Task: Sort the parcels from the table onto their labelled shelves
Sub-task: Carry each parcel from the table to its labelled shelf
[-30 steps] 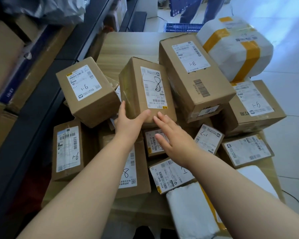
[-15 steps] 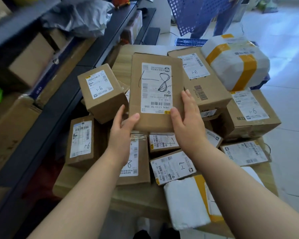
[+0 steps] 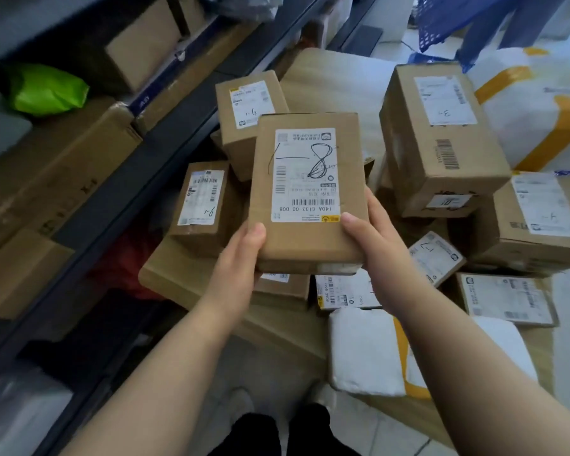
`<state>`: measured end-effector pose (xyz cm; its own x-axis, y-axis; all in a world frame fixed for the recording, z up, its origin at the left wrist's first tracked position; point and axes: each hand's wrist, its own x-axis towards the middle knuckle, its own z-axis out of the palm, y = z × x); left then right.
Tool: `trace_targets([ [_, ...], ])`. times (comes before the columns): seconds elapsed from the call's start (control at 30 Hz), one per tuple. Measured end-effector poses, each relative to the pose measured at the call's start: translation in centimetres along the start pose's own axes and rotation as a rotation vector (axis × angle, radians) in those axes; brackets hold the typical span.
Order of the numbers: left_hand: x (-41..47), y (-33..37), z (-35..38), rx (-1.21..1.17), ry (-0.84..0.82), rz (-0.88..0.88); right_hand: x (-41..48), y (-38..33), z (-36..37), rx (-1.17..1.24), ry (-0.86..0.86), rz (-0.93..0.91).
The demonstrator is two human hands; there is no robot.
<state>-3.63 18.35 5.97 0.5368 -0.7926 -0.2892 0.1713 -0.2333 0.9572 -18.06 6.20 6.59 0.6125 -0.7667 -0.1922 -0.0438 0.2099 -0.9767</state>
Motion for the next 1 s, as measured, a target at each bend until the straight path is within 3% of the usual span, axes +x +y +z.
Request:
trace_targets([
  [0.3,-8.0,-1.6,-7.8,0.045,0.114,0.050,-5.2,0.6,8.2,-0.033,-0.106,0.019],
  [0.53,-20.1,-4.8,-18.7,0.088,0.255,0.028,-12.5,3.2,20.2,-0.080,-0.282,0.062],
  [0.83,-41.2,-10.1,-30.7,0.064,0.669,-0.098,-25.7,9.2,37.4,-0.165,-0.672,0.239],
  [1.0,-49.6,-13.4,-33.3,-0.079,1.025,-0.114,-31.0,11.5,45.4,-0.291,-0.921,0.283],
])
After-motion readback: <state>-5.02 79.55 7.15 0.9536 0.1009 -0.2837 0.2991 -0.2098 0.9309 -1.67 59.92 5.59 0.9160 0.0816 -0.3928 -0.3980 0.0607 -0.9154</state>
